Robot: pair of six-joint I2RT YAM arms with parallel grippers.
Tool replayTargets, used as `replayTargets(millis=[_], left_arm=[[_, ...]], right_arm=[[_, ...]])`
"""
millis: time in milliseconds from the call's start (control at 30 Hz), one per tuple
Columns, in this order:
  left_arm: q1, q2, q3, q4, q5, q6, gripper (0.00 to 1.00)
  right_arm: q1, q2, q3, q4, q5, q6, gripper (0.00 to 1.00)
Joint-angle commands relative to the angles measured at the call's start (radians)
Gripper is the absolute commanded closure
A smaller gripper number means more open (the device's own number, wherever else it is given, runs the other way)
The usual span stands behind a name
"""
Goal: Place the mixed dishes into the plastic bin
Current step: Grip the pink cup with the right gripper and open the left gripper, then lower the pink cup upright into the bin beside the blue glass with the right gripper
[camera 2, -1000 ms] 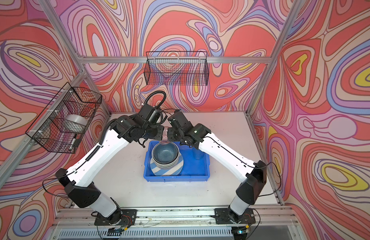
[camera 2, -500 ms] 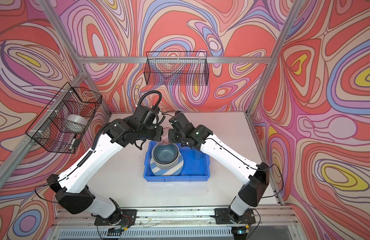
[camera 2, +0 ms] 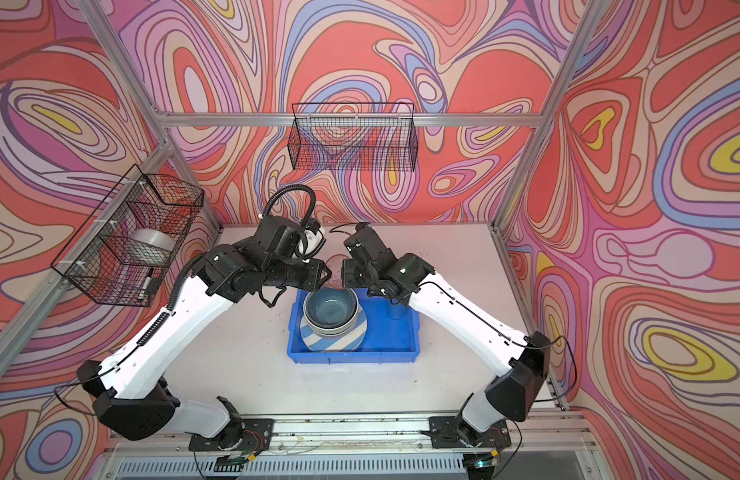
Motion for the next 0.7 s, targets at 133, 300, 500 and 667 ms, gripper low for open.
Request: replayTargets(millis=[133,300,500,667], left_arm=[[-0.006,-0.073,-0.034,0.008,0.055,0.006,0.65],[0.002,-0.147,-0.105,0.059,0.067,0.005,0.61],[0.043,-0.208,-0.177,0.035,-0.01,0.002,0.51],[0.152,-0.263,-0.267,0.007,-0.036,-0.008,0.47]], right_arm=[[0.0,-0.054,-0.007,-0.02,0.069,-0.012,1.0],[-0.009,-0.08,0.007,-0.083,0.105,-0.024,1.0],[-0.014,-0.117,0.033,-0.195,0.139,-0.043,1.0],[-0.013,-0.138,0.092,-0.377,0.154,-0.053,1.0]])
